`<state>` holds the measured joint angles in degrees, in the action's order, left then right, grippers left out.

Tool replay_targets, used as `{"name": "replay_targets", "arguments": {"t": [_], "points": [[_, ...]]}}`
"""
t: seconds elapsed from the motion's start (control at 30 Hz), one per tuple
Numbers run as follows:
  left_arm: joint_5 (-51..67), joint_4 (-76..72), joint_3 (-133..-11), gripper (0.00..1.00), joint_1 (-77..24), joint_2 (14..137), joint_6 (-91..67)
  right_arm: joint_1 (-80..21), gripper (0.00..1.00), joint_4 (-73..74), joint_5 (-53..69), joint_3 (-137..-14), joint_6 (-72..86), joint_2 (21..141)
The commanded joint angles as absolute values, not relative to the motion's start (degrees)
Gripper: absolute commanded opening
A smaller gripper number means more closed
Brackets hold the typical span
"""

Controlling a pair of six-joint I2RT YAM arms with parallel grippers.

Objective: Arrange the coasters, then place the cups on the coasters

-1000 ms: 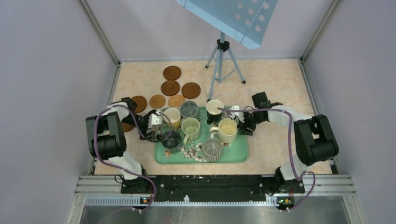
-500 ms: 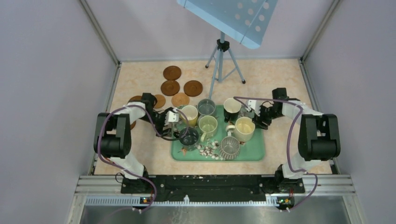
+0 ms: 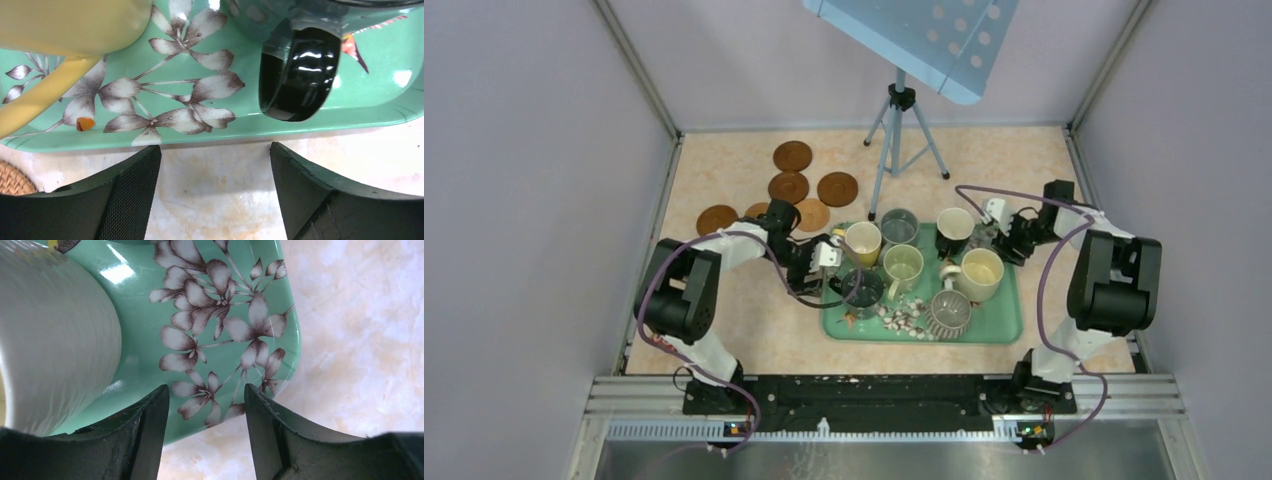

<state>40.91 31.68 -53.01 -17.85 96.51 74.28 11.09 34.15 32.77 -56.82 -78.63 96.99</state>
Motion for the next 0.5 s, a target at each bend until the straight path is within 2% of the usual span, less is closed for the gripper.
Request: {"name": "replay_targets", "arguments": {"t": [0.0,0.23,0.47], "points": [[43.7,29.2,-53.6,0.85,-20.1,96.9,70.6,14.5,0.57,32.5,23.9,-57.0,-80.7,100.3],[42.8,35.4,-57.1,0.87,-18.0,95.2,67.5,14.7,0.58,38.5,29.8,-61.7,-78.0,95.5],[50.2,48.4,-65.0,0.91,-5.7,90.8,70.8,12.9,0.66,46.7,38.2,-67.6,-71.3,88.0]]}}
